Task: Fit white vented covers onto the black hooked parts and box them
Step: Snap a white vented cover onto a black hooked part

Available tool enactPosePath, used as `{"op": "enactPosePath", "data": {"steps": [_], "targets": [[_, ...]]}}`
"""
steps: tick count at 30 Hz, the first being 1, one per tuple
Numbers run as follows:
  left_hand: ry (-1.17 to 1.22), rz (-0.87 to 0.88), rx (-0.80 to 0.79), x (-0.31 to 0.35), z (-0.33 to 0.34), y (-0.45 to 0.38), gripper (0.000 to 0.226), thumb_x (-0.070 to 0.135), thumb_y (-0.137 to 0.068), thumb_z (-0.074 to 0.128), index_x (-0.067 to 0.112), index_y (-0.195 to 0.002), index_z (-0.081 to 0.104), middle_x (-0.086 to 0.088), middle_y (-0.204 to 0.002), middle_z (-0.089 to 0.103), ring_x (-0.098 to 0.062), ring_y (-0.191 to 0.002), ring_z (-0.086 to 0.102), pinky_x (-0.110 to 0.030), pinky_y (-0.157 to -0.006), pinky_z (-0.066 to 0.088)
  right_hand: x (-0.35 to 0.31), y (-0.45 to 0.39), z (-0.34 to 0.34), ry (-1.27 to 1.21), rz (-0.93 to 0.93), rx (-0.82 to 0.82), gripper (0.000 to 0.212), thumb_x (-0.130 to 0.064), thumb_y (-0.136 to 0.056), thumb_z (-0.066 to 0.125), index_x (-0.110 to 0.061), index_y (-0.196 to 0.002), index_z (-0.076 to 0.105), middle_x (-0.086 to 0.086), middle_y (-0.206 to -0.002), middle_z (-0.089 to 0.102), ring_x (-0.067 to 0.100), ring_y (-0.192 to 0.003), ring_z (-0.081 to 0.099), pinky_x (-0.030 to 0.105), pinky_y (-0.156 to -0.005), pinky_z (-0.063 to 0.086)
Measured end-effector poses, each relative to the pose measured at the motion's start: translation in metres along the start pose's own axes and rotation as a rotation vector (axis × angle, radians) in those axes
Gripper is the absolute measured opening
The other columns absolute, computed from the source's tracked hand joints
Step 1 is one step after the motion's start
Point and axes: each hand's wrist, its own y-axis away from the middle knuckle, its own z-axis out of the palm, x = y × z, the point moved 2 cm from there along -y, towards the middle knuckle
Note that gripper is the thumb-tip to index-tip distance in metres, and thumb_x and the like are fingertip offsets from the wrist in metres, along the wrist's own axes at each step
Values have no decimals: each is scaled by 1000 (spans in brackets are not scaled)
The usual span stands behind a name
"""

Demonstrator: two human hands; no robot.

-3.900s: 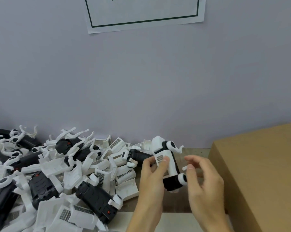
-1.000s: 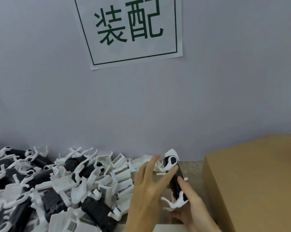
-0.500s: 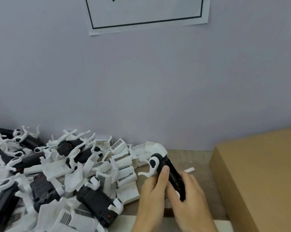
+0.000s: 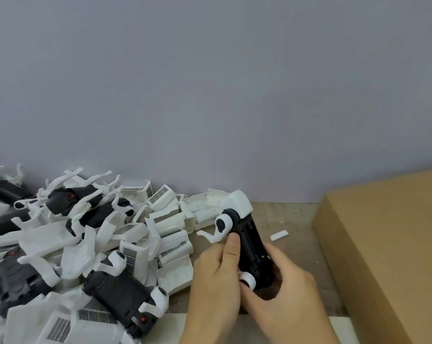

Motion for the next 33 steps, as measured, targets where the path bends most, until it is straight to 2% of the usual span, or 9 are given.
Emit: {"op": "enactPosePath", "data": {"steps": [2,4,7,12,18,22,27,29,33], "targets": [[-53,58,-24,1,1,0,75,72,-90,39,4,-73,67,-2,-56,58,-7,-55,53,-28,-57,45,3,-1,0,18,13,21,64,-34,-63,78,-81,-91,46,-34,-87,67,-14,-84,63,2,-67,43],[-19,88,-51,5,6,2,62,71,-79,51,13,-74,71,3,-57,63,-7,-58,58,-23,-56,44,3,-2,0,24,31,34,70,-33,-62,79,-82,-95,43,-38,-94,64,-17,-88,60,0,-69,42],[71,78,-75,7,14,3,45,70,-66,56,33,-84,76,4,-77,76,-17,-79,71,-24,-64,53,6,-1,1,16,37,41,62,-44,-55,66,-64,-112,53,-39,-98,64,-21,-90,58,-2,-68,40],[125,106,-86,11,16,5,46,64,-65,59,28,-88,75,-12,-84,75,-29,-79,71,-41,-71,54,5,0,0,23,61,68,60,-54,-50,52,-51,-109,60,-35,-87,68,-19,-82,60,-1,-64,40],[170,96,-146,13,17,6,22,42,-72,72,26,-85,77,2,-80,77,-9,-76,73,-18,-64,54,-2,3,-6,41,20,131,39,-38,-62,63,-50,-99,64,-25,-81,71,-9,-76,66,5,-64,45],[110,145,-97,10,16,7,18,33,-77,66,31,-91,76,6,-90,78,-9,-90,73,-20,-79,53,0,1,-2,-36,8,-3,61,-21,-74,69,-57,-121,54,-30,-104,70,-12,-97,64,2,-75,45],[-170,237,-91,7,9,5,27,30,-79,62,39,-103,71,17,-97,74,-6,-94,68,-40,-86,54,6,5,-9,-228,-7,128,74,-23,-72,62,-45,-140,42,-28,-136,56,-4,-131,49,39,-110,43],[-317,296,-159,6,12,8,37,26,-84,55,38,-118,66,22,-110,69,-6,-107,63,-44,-93,49,7,3,-12,-387,42,172,77,-30,-72,77,-42,-141,44,-19,-131,63,6,-125,58,39,-104,49],[-444,361,-231,4,18,12,32,25,-89,48,40,-114,61,24,-107,61,-5,-105,58,-35,-91,47,5,-1,-19,-526,133,268,75,-36,-49,84,-34,-121,62,-14,-102,75,4,-95,72,11,-69,54]]}}
